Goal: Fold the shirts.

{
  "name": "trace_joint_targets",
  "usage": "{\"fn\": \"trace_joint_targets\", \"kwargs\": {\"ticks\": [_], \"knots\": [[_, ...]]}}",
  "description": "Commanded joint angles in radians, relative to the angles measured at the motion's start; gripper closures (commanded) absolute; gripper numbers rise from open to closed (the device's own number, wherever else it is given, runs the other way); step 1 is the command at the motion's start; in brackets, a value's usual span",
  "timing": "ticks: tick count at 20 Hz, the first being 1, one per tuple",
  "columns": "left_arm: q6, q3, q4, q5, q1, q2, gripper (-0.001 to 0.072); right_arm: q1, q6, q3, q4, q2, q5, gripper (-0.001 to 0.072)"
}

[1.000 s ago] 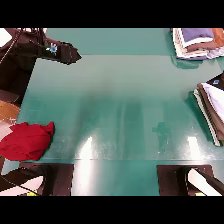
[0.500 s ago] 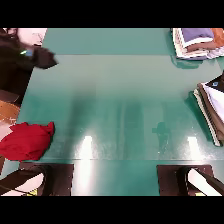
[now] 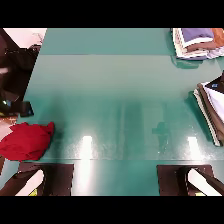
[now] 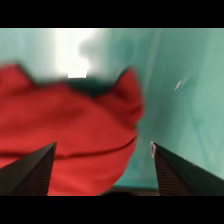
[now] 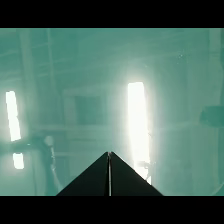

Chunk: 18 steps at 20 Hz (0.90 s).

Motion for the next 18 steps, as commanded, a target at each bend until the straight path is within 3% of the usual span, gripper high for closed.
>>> {"fn": "trace_joint_targets", "kwargs": {"ticks": [1,6,7,8,9,11,15,18], "knots": [[-0.054,-0.245,0.061,0.138,0.030,0.014,-0.0010,0.001,-0.006,-0.001,0.000,0.000,0.003,0.0697],[-0.126,-0.407,0.068,0.249,0.030,0.014,-0.0007,0.001,-0.006,0.000,0.000,0.000,0.001,0.0697],[-0.134,-0.411,0.071,0.251,0.030,0.014,0.0040,0.001,-0.006,0.000,0.000,0.000,0.000,0.0697],[-0.130,-0.411,0.071,0.251,0.030,0.014,0.0301,0.001,-0.006,0.000,0.000,0.000,0.000,0.0697],[-0.129,-0.411,0.071,0.248,0.030,0.014,0.0483,0.001,-0.006,0.000,0.000,0.000,0.000,0.0697],[-0.128,-0.405,0.066,0.235,0.030,0.014,0.0679,0.001,-0.006,0.000,0.000,0.000,-0.001,0.0697],[-0.119,-0.219,0.036,0.153,0.030,0.064,0.0683,0.001,-0.006,0.042,0.001,0.000,-0.027,0.0697],[-0.072,0.094,-0.129,0.064,0.030,0.111,0.0683,0.001,-0.005,0.151,0.013,0.000,-0.095,0.0697]]}}
